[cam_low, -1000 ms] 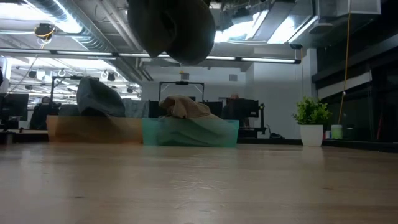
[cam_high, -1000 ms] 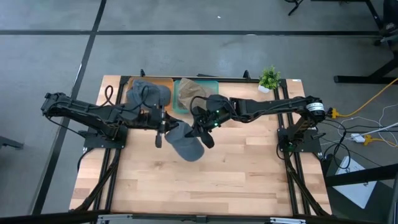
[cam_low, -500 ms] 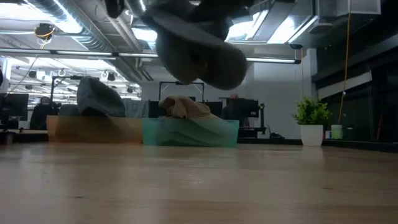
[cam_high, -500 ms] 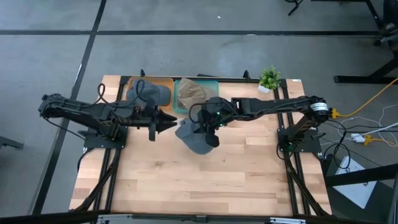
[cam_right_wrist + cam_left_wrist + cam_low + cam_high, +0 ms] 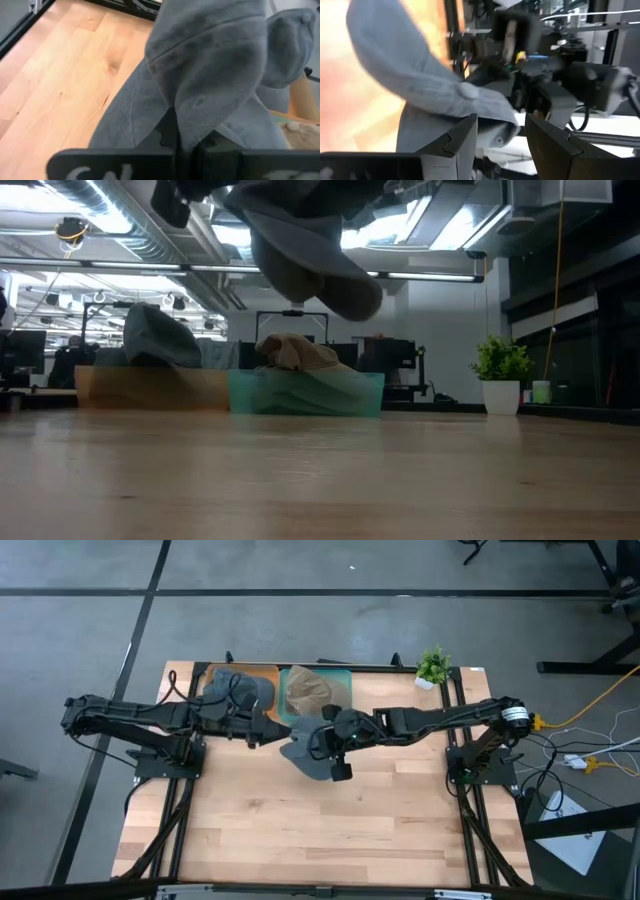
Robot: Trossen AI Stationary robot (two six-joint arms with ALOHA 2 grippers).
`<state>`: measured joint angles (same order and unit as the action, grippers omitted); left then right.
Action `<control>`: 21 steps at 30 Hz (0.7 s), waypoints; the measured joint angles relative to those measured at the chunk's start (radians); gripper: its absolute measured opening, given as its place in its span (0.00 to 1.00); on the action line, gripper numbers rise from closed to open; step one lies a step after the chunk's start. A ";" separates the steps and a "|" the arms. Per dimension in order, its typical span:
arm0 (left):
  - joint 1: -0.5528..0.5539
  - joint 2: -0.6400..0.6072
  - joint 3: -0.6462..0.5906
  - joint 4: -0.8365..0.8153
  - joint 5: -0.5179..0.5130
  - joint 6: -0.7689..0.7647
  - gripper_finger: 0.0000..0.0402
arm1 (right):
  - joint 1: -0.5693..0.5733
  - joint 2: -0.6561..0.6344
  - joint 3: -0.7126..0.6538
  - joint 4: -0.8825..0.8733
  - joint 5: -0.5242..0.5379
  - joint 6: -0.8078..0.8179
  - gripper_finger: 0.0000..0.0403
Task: Pick & Place hat
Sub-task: Put the gray cap into the orange bin
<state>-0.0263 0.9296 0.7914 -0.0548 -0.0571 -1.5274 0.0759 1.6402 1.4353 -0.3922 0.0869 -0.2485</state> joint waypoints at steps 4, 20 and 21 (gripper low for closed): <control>0.017 0.018 0.000 0.000 0.081 -0.074 0.40 | 0.003 0.000 0.000 0.022 0.001 -0.025 0.02; 0.057 0.084 -0.001 0.054 0.087 -0.217 0.40 | 0.003 0.000 0.000 0.033 0.035 -0.080 0.04; 0.057 0.085 -0.001 0.062 0.080 -0.216 0.40 | 0.003 0.000 0.000 0.029 0.035 -0.081 0.04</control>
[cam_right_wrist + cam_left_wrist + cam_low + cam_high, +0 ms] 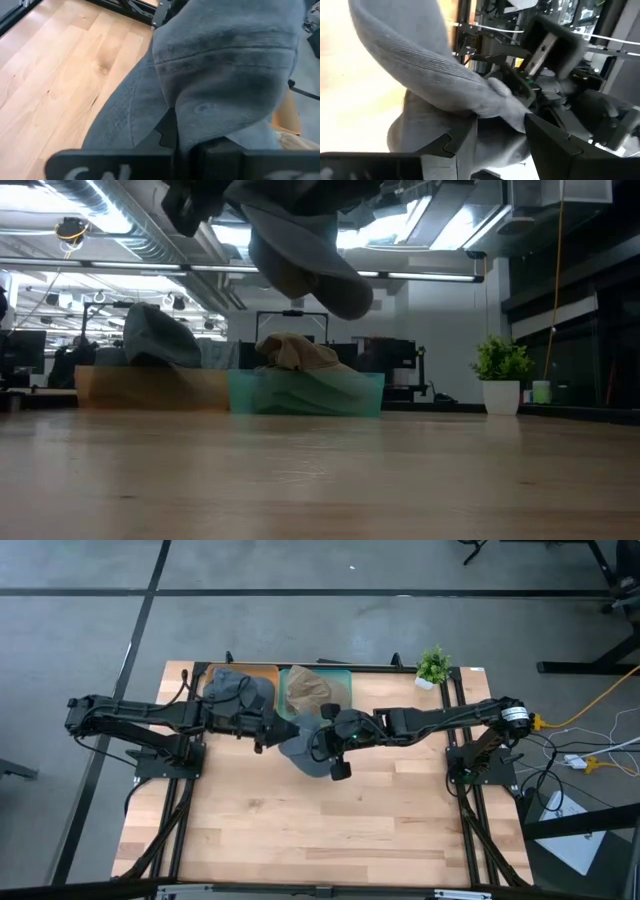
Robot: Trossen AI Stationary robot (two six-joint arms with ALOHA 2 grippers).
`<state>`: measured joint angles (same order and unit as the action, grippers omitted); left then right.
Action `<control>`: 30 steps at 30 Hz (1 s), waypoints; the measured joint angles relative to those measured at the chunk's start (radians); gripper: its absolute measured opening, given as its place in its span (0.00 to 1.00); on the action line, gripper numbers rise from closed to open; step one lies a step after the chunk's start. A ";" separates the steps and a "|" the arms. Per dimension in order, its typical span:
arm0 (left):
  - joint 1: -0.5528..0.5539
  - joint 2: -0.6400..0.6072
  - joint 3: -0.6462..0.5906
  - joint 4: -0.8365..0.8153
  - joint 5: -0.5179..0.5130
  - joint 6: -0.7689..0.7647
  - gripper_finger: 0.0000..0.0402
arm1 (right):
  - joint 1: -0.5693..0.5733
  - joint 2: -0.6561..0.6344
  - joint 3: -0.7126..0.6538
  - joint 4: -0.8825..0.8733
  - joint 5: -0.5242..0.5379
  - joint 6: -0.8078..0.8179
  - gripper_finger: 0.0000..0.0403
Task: Pick & Place hat
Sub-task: Put the gray cap into the orange bin
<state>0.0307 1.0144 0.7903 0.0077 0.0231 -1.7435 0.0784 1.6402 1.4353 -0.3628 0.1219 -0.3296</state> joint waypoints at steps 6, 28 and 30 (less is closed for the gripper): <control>0.007 -0.004 -0.001 0.135 -0.019 0.072 0.40 | 0.000 0.000 0.000 -0.018 0.017 -0.011 0.04; 0.006 0.063 -0.001 0.072 0.079 -0.138 0.40 | 0.005 0.000 0.000 -0.025 0.140 -0.180 0.04; 0.006 0.062 -0.001 0.072 0.076 -0.138 0.40 | 0.004 0.000 0.000 -0.025 0.142 -0.180 0.04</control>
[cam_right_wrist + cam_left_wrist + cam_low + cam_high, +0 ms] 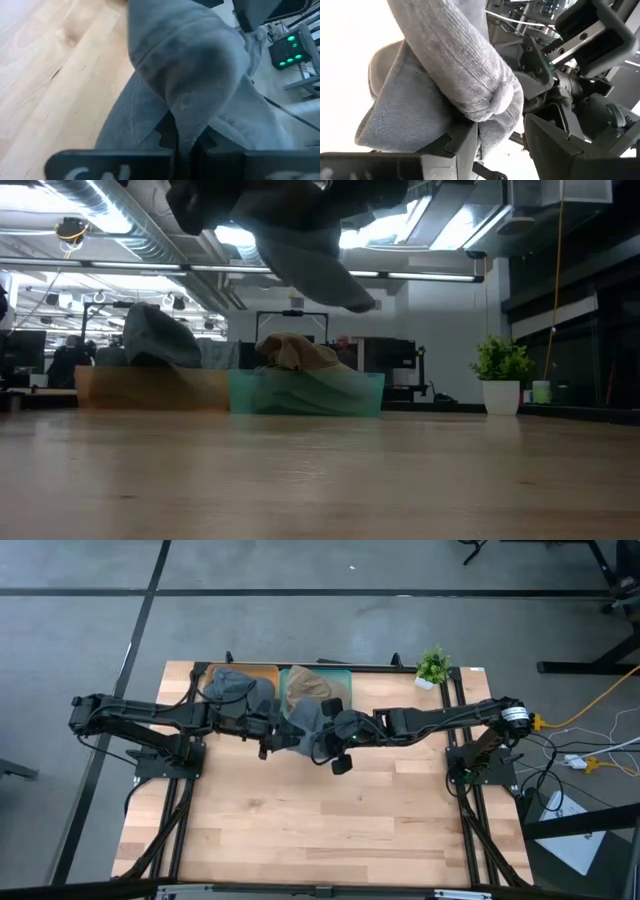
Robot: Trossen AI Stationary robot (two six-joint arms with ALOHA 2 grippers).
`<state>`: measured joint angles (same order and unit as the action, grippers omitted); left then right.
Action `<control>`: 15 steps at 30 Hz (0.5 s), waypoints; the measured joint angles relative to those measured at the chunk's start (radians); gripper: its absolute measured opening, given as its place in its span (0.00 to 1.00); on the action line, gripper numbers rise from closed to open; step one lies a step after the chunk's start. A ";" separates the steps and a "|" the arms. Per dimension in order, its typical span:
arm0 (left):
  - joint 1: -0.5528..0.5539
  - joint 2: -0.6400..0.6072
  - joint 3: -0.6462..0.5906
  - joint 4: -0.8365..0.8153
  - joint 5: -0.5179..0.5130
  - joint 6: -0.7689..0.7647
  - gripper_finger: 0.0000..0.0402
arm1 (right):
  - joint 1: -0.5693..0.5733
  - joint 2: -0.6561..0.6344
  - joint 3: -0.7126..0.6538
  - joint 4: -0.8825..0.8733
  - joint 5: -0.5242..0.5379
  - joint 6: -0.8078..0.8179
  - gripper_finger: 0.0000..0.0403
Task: Pick & Place hat
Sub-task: Put the gray cap into the orange bin
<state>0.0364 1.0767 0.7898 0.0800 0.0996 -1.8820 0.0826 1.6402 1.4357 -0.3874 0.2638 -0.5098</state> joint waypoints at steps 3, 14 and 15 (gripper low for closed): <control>0.001 0.000 0.000 -0.002 -0.011 0.000 0.40 | 0.000 0.000 0.000 0.000 0.000 0.000 0.04; 0.000 0.003 0.000 -0.010 -0.034 0.157 0.22 | 0.000 0.000 0.000 0.002 -0.003 0.001 0.04; 0.000 0.003 0.000 -0.010 -0.038 0.173 0.18 | 0.000 0.000 0.000 0.002 -0.003 0.002 0.04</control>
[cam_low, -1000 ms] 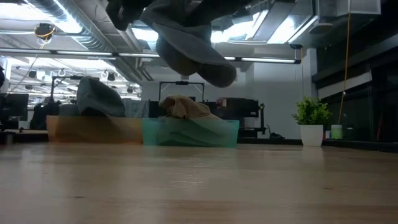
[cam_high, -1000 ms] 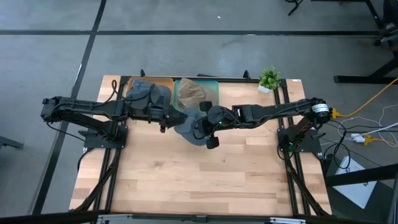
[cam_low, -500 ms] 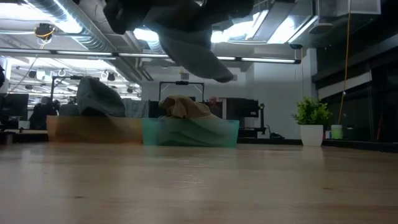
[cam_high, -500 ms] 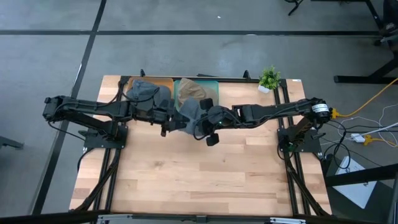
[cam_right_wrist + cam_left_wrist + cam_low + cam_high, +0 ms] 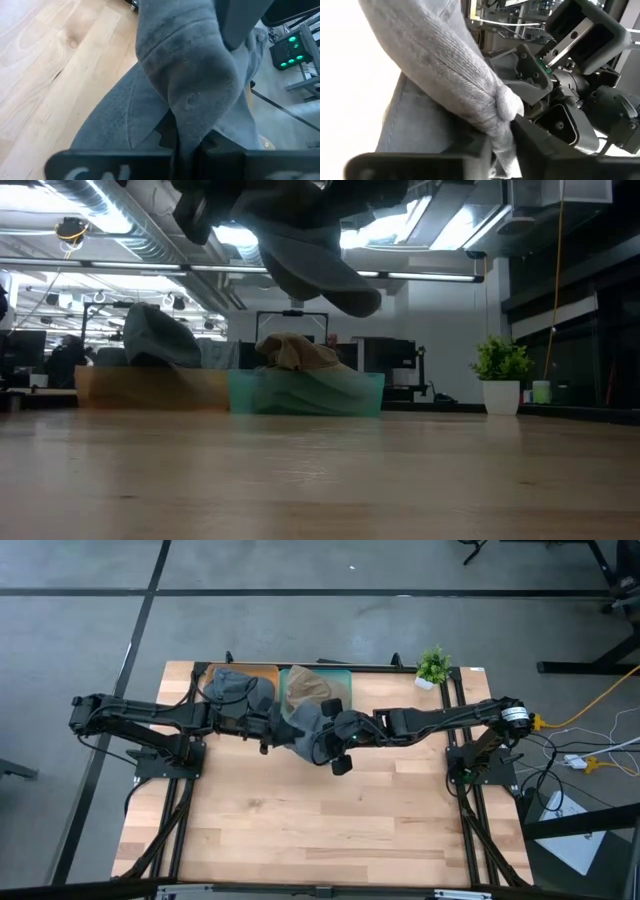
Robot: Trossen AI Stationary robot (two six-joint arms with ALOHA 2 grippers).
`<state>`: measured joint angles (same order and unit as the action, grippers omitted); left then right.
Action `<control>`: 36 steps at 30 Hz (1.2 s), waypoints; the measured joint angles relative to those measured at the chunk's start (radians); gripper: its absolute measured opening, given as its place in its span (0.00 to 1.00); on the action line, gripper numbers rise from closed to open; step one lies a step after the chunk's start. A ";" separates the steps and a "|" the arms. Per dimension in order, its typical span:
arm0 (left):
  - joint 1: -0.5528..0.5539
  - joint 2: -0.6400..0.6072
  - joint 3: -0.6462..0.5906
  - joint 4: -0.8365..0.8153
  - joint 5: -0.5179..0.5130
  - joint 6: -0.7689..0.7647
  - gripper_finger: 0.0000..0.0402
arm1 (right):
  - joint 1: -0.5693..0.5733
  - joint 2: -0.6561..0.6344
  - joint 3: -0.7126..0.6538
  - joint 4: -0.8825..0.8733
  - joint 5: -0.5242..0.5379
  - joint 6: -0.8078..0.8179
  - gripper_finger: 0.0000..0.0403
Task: Pick & Place hat
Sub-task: Put the gray cap into the orange bin
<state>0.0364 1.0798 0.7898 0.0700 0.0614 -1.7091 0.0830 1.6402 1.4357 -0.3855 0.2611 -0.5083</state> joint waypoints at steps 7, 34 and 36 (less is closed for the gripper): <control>0.000 0.000 0.000 -0.001 -0.042 0.123 0.02 | 0.001 0.000 0.000 0.000 -0.004 0.038 0.04; 0.026 -0.068 -0.001 -0.050 -0.025 0.483 0.01 | -0.026 -0.015 0.001 -0.209 -0.359 0.655 0.61; 0.027 -0.082 -0.001 -0.071 -0.027 0.520 0.01 | -0.029 -0.028 0.000 -0.248 -0.370 0.706 0.64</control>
<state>0.0630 0.9978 0.7887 -0.0011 0.0342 -1.1895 0.0540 1.6121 1.4361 -0.6339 -0.1084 0.1977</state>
